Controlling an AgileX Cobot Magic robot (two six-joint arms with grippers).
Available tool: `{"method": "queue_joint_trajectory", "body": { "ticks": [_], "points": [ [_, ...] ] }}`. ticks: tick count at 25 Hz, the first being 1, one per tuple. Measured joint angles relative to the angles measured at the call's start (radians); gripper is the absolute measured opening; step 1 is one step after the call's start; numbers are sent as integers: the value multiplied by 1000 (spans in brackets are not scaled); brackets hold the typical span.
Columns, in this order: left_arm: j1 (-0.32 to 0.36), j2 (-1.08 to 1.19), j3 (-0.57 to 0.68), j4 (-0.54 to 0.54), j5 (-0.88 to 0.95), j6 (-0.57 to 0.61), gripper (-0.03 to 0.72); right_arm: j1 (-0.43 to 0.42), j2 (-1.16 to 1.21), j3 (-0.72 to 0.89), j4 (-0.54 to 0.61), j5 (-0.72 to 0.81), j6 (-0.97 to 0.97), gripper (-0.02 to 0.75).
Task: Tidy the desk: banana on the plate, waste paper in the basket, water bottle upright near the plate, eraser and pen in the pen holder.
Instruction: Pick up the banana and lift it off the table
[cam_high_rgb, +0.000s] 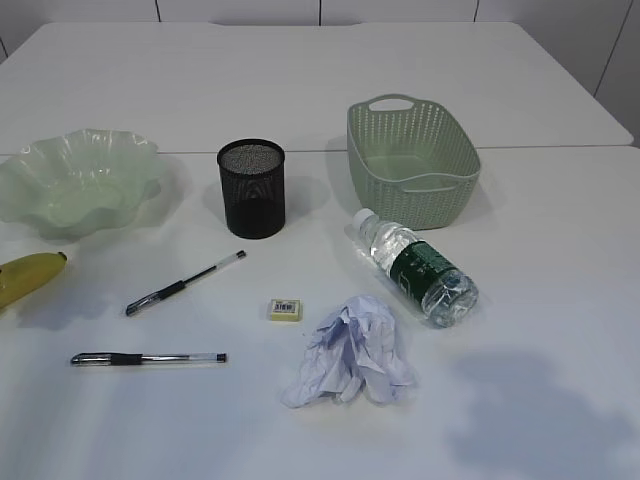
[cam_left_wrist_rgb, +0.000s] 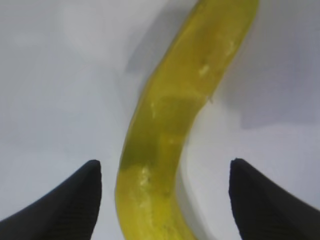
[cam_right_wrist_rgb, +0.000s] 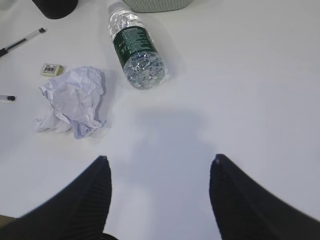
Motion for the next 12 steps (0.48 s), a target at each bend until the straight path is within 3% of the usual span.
{"method": "queue_joint_trajectory", "body": {
  "ticks": [12],
  "points": [
    [0,83,-2,-2,-48,2,561,0,5,0,0,0,0,461]
  ]
}}
